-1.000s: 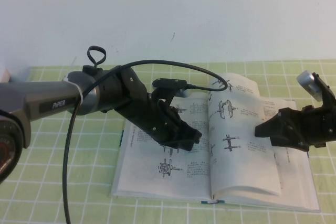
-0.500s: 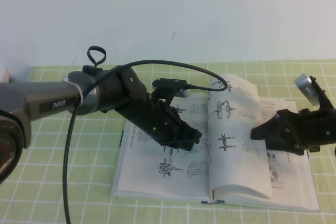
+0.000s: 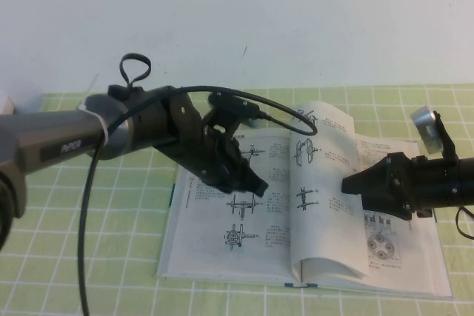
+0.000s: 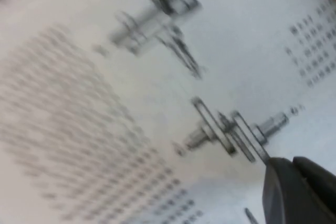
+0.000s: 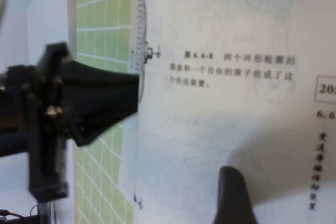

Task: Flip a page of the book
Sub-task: Open the closed book

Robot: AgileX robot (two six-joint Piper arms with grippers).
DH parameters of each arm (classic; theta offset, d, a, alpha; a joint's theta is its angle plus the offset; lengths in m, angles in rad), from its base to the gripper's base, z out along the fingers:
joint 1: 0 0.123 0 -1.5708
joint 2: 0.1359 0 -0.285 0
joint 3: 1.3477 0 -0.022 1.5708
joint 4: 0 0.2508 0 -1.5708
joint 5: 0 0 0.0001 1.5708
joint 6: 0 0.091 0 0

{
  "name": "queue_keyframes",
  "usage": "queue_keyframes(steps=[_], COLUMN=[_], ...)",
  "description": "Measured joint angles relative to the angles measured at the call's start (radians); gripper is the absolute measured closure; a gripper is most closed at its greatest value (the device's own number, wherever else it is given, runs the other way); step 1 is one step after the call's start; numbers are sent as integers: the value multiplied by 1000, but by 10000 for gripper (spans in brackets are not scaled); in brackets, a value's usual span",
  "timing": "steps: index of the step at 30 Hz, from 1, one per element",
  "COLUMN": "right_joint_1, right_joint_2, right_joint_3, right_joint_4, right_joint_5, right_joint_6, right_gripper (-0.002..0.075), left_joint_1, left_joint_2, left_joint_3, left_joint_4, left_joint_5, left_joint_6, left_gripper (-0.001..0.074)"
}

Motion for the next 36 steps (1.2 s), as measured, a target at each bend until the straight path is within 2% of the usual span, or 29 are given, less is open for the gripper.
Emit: queue_keyframes(steps=[6, 9, 11, 13, 17, 19, 22, 26, 36], right_joint_1=[0, 0, 0, 0, 0, 0, 0, 0, -2], right_joint_2=[0, 0, 0, 0, 0, 0, 0, 2, 7], right_joint_3=[0, 0, 0, 0, 0, 0, 0, 0, 6], right_joint_4=[4, 5, 5, 5, 5, 5, 5, -3, -12], right_joint_5=[6, 8, 8, 8, 10, 13, 14, -3, -45], right_joint_6=[-3, -3, -3, -5, -26, -29, -46, -61, -108], right_gripper=[319, 319, 319, 319, 319, 319, 319, 319, 320], left_joint_1=[-37, -98, -162, -234, -401, -458, -521, -584, -649], left_joint_2=[-119, -166, -187, -194, -187, -176, -142, -89, -50], left_joint_3=[-5, -35, -63, -90, -127, -134, -134, -135, -145], left_joint_4=[105, 205, 343, 537, 1057, 1187, 1254, 1278, 1263], left_joint_5=[-57, -62, -64, -64, -62, -69, -100, -117, -75], left_joint_6=[3, -2, -61, -201, -603, -737, -808, -806, -773], left_gripper=[738, 738, 738, 738, 738, 738, 738, 738, 738])
